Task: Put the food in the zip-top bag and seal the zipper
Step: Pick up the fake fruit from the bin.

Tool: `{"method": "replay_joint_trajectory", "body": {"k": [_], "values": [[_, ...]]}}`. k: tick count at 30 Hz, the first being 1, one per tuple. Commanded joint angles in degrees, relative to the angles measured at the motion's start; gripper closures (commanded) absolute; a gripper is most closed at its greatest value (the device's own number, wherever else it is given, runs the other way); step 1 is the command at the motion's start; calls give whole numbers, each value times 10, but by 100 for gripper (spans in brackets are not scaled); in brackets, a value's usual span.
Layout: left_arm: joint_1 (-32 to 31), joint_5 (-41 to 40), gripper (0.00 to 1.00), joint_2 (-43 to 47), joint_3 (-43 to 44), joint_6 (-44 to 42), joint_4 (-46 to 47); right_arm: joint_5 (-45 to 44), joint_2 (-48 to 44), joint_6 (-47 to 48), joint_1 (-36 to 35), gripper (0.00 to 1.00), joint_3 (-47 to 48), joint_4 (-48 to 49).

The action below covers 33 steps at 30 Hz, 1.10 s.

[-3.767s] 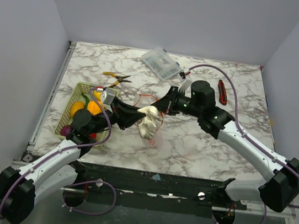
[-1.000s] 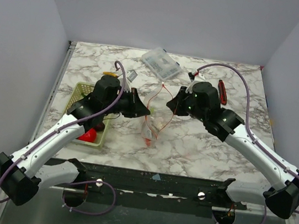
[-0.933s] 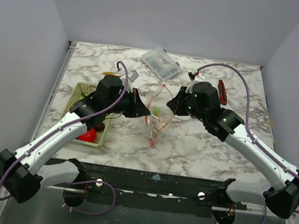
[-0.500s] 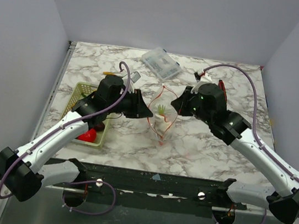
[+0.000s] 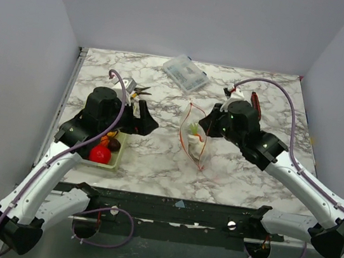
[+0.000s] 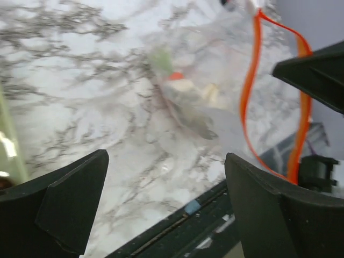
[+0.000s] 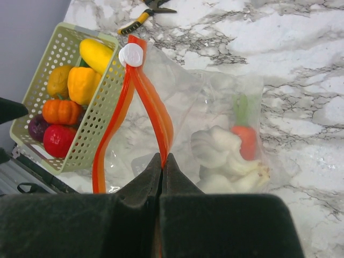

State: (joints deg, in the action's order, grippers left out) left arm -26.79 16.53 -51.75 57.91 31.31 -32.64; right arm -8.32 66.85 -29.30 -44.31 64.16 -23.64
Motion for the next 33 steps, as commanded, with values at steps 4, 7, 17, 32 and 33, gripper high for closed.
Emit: {"method": "replay_joint_trajectory", "body": {"k": [4, 7, 17, 32, 33], "values": [[85, -157, 3, 16, -16, -86, -90, -3, 15, 25, -3, 100, 4, 22], [121, -210, 3, -2, -28, -80, -91, -3, 14, 26, -3, 100, -2, 26], [216, -258, 7, -158, -5, -23, -25, 12, 19, 30, -2, 100, -5, 36], [246, -247, 20, -390, 85, 78, 48, 24, 11, 23, -3, 100, -4, 36], [248, -247, 24, -399, 87, 85, 54, 25, 11, 22, -3, 100, -4, 37]]}}
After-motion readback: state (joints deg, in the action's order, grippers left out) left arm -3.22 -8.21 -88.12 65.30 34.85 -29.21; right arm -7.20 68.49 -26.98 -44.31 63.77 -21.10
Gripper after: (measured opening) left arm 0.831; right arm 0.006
